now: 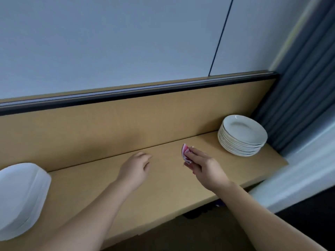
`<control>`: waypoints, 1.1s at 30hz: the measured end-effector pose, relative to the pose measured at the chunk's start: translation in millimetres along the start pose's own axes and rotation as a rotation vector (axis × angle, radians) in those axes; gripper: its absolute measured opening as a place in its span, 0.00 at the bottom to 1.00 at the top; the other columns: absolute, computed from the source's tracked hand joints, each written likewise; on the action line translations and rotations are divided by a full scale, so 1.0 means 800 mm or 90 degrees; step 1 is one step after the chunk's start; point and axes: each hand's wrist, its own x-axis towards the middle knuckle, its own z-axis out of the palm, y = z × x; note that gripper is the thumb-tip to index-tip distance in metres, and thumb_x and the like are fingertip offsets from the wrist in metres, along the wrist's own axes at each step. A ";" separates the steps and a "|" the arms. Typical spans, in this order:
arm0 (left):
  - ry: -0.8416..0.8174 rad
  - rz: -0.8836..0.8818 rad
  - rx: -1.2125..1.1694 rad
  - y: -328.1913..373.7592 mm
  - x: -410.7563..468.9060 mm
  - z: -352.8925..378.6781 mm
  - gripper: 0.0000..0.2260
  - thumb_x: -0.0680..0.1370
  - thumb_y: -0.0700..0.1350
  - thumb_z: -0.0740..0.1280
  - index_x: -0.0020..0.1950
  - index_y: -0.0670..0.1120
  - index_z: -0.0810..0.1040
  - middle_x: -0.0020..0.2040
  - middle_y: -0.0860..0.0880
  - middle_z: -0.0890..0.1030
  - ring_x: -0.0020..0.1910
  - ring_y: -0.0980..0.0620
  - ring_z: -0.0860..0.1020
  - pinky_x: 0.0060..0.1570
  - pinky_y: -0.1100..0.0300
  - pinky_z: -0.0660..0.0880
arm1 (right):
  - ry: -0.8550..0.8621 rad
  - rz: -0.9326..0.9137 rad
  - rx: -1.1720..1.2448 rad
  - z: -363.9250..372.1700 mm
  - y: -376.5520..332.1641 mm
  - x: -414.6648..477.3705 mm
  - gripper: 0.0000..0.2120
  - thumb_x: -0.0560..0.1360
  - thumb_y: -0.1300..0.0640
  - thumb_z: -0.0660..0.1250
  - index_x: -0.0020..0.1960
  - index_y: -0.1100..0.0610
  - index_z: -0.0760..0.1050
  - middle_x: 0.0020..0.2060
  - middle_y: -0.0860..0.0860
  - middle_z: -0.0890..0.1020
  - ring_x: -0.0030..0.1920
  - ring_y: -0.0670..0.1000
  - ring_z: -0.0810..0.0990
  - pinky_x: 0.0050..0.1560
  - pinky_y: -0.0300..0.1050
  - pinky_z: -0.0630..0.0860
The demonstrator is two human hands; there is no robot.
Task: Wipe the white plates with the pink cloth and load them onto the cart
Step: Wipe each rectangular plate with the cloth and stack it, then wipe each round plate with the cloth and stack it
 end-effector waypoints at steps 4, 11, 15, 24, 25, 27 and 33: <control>-0.027 0.053 -0.005 0.095 0.047 0.049 0.15 0.79 0.45 0.63 0.65 0.49 0.77 0.64 0.52 0.76 0.60 0.50 0.76 0.54 0.59 0.73 | 0.040 0.019 0.021 -0.067 0.078 -0.021 0.17 0.77 0.64 0.67 0.65 0.55 0.77 0.66 0.49 0.76 0.51 0.48 0.79 0.50 0.48 0.80; -0.057 0.075 -0.009 0.224 0.103 0.133 0.15 0.79 0.46 0.64 0.65 0.47 0.77 0.61 0.51 0.78 0.58 0.48 0.77 0.53 0.56 0.74 | 0.083 0.093 0.062 -0.171 0.197 -0.039 0.13 0.77 0.67 0.64 0.60 0.59 0.78 0.57 0.46 0.76 0.45 0.37 0.78 0.47 0.33 0.77; -0.072 0.068 0.004 0.265 0.128 0.157 0.16 0.80 0.48 0.62 0.67 0.48 0.75 0.64 0.52 0.77 0.60 0.50 0.77 0.56 0.56 0.74 | 0.094 0.138 0.009 -0.205 0.244 -0.036 0.14 0.78 0.61 0.66 0.62 0.54 0.78 0.56 0.45 0.76 0.39 0.37 0.73 0.43 0.33 0.72; -0.074 0.087 -0.015 0.302 0.215 0.193 0.14 0.80 0.46 0.62 0.63 0.44 0.76 0.53 0.46 0.80 0.51 0.44 0.79 0.49 0.50 0.76 | 0.075 0.270 -0.021 -0.244 0.301 0.003 0.14 0.76 0.54 0.68 0.62 0.50 0.76 0.59 0.50 0.75 0.49 0.54 0.79 0.50 0.52 0.79; -0.074 0.084 0.000 0.305 0.221 0.198 0.13 0.80 0.47 0.62 0.62 0.44 0.77 0.52 0.46 0.80 0.50 0.44 0.79 0.48 0.50 0.77 | 0.073 0.273 -0.024 -0.249 0.304 0.008 0.14 0.76 0.56 0.69 0.61 0.51 0.77 0.56 0.49 0.76 0.47 0.51 0.78 0.50 0.51 0.79; -0.080 0.073 0.026 0.311 0.232 0.208 0.12 0.80 0.48 0.61 0.58 0.44 0.77 0.50 0.46 0.80 0.48 0.45 0.79 0.45 0.50 0.76 | 0.056 0.288 -0.022 -0.258 0.313 0.019 0.11 0.76 0.57 0.69 0.59 0.54 0.78 0.53 0.49 0.76 0.45 0.49 0.77 0.50 0.49 0.79; -0.100 -0.003 0.103 0.333 0.282 0.243 0.12 0.81 0.51 0.58 0.53 0.44 0.74 0.48 0.45 0.78 0.46 0.44 0.77 0.35 0.57 0.65 | -0.025 0.340 -0.002 -0.275 0.379 0.071 0.16 0.77 0.52 0.68 0.63 0.51 0.74 0.52 0.50 0.78 0.44 0.50 0.75 0.48 0.44 0.74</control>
